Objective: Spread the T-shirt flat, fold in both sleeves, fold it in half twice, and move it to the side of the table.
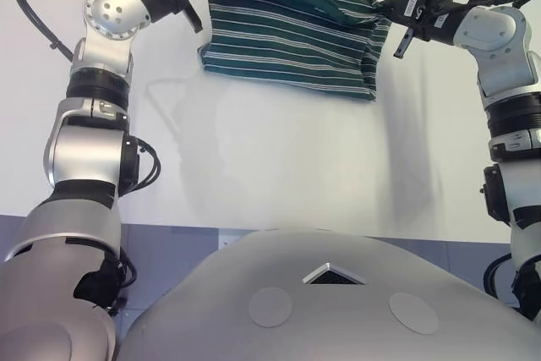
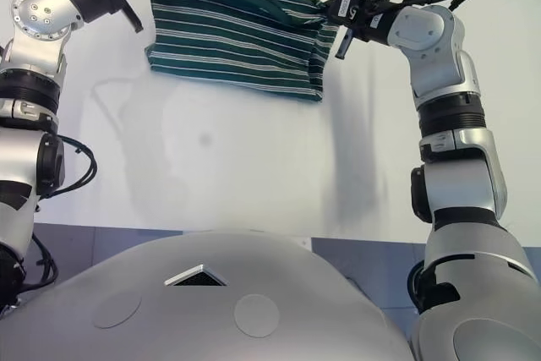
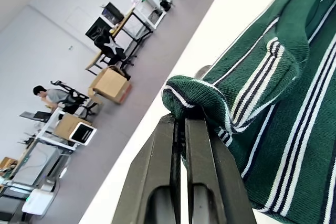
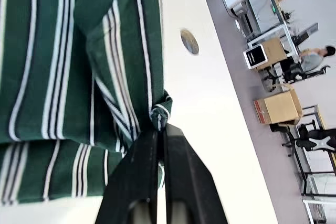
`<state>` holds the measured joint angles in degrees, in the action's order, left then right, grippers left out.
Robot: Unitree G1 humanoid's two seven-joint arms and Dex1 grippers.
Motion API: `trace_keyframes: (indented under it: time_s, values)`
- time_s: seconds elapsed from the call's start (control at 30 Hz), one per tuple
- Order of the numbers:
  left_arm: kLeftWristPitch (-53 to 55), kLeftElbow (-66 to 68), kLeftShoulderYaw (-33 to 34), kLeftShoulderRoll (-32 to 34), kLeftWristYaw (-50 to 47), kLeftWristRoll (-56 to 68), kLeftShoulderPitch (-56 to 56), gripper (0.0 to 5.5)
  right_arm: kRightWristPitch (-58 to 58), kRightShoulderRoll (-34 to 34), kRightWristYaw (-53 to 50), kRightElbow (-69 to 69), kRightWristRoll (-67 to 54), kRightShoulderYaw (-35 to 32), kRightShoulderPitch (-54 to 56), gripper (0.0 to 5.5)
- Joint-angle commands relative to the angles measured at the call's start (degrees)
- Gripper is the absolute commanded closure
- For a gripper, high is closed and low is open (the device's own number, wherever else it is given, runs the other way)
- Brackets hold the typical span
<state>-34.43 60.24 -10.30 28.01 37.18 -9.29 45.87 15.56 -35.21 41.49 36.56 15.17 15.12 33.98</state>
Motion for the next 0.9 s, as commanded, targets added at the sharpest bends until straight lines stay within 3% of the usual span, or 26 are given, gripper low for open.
trace_keyframes:
  time_s: [0.03, 0.67, 0.9]
  values:
    - [-1.3, 5.8, -0.8, -1.8, -1.7, -2.3, 4.4, 5.5, 0.7, -0.4, -1.3, 2.1, 1.0, -0.3, 2.4, 5.45]
    - [-0.8, 11.0, 3.1, -7.2, -3.2, -1.3, 9.5, 5.5, -4.0, -4.8, -0.8, -6.8, 0.1, -5.1, 2.8, 5.45]
    - [0.9, 12.7, 2.1, -8.5, -6.5, -4.0, 10.5, 5.5, -4.4, -4.2, -0.7, -4.8, 1.8, -3.4, 4.4, 5.45]
